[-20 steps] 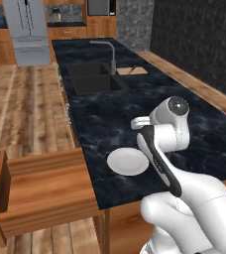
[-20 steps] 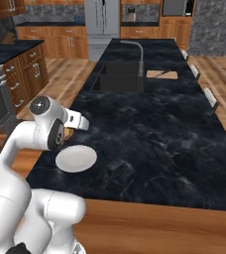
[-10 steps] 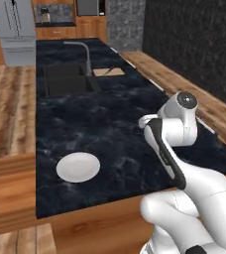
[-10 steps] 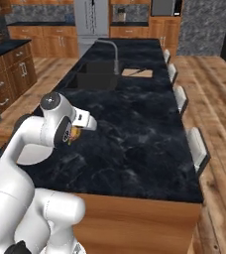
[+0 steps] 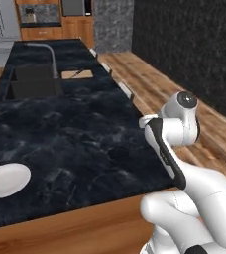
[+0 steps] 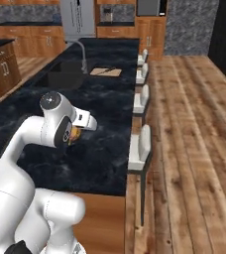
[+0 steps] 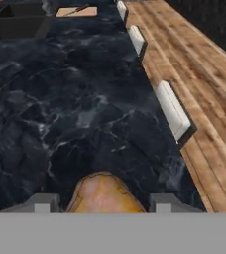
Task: Pick up the knife from the drawer and place it on the cutting board. Then place the meat from the plate to the cutting board.
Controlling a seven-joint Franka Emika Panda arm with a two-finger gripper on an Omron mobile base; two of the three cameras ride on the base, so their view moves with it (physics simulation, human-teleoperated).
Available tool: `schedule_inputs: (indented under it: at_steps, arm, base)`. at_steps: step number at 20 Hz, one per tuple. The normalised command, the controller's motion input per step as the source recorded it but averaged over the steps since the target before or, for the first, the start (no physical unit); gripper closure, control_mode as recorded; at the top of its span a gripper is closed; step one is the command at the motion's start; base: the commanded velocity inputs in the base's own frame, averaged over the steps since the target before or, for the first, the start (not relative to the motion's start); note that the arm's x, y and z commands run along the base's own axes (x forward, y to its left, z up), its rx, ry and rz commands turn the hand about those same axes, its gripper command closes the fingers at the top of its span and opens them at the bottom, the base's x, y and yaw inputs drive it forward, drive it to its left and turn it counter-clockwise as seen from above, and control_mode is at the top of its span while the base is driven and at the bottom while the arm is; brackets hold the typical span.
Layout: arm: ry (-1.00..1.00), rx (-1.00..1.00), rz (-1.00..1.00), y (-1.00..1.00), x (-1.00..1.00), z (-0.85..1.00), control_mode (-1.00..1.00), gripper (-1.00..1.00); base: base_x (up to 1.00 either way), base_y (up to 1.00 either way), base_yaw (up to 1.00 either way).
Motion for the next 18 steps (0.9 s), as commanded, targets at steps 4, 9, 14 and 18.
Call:
schedule_inputs:
  at_steps: [4,9,14,18]
  arm:
    - [0.0,0.0,0.0,0.0,0.0,0.0,1.0,1.0]
    - [0.0,0.0,0.0,0.0,0.0,0.0,1.0,1.0]
    - [0.0,0.0,0.0,0.0,0.0,0.0,1.0,1.0]
    - [0.0,0.0,0.0,0.0,0.0,0.0,1.0,1.0]
  base:
    - [0.0,-1.0,0.05]
    - [0.28,-1.0,0.13]
    - [0.65,-0.99,0.36]
    - [0.66,-0.94,0.5]
